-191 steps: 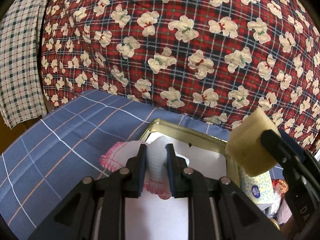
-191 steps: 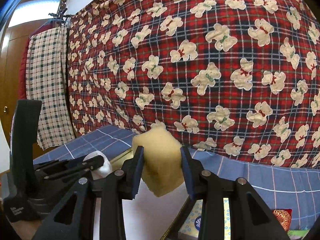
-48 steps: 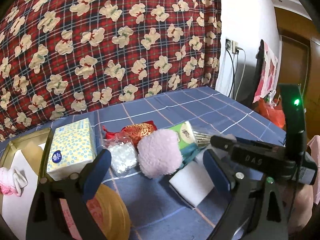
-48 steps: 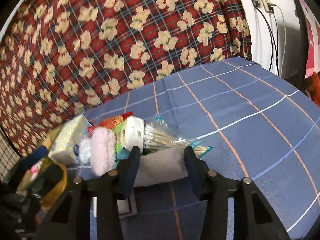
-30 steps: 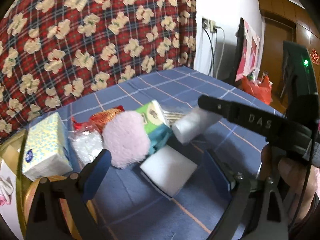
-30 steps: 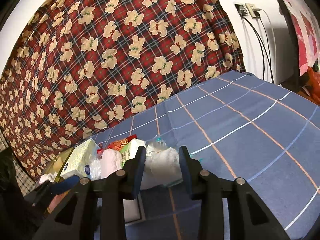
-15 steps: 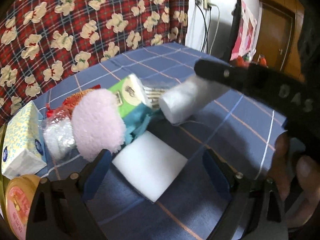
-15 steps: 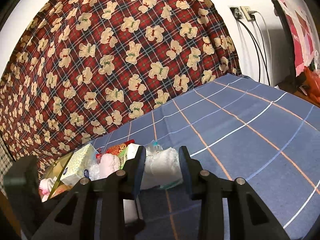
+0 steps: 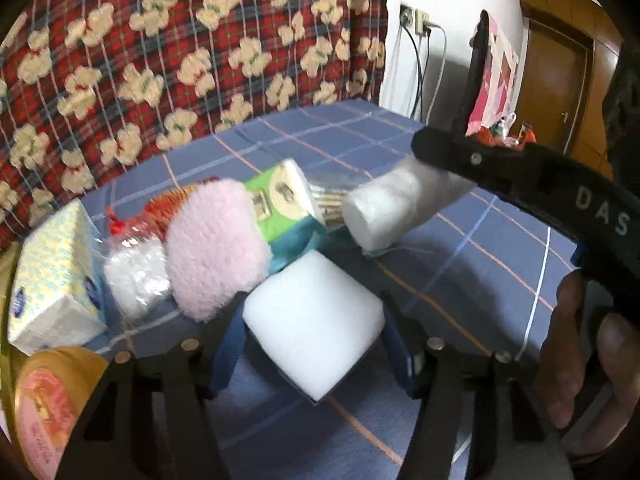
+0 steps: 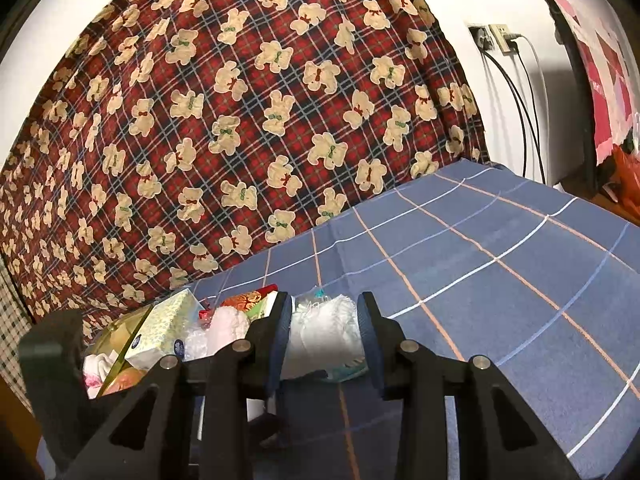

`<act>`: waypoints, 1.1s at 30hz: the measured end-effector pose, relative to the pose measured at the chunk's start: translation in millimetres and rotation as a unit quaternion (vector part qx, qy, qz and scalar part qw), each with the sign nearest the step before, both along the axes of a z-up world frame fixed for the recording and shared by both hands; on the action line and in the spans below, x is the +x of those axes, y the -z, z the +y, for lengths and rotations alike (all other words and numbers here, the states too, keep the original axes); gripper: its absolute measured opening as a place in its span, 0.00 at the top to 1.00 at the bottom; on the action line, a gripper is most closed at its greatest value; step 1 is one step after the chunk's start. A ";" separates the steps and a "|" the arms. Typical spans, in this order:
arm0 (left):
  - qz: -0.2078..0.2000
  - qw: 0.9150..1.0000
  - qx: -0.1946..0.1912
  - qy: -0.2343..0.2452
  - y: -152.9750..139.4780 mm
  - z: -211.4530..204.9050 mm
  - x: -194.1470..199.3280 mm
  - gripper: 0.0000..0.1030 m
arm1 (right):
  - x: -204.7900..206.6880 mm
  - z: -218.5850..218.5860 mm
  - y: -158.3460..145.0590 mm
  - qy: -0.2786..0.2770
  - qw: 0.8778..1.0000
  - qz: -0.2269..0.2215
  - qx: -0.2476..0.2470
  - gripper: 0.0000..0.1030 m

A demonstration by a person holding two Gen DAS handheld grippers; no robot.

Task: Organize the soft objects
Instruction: 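Grasp the white cotton roll with the right tool while the left tool grasps the white foam block, then lift the foam block with left tool while right tool carries cotton roll to tray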

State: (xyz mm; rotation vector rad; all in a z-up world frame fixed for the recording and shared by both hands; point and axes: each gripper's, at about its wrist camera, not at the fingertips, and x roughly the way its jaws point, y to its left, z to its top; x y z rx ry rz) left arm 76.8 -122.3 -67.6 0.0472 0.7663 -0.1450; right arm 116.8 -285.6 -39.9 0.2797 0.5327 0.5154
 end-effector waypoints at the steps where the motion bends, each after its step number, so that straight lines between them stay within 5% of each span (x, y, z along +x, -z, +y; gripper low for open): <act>1: -0.005 1.000 0.001 -0.003 -1.4 1.4 -0.6 0.39 | -0.4 -0.5 -0.2 0.000 1.000 -0.003 0.000 0.64; 13: -0.125 0.990 -0.029 -0.063 -40.0 37.6 -23.0 0.40 | -7.2 2.3 -12.2 -0.004 0.999 -0.049 0.008 0.65; 33: -0.157 0.979 -0.004 -0.133 -45.7 67.6 -33.1 0.40 | 6.7 29.1 -23.4 -0.024 0.998 -0.058 0.011 0.64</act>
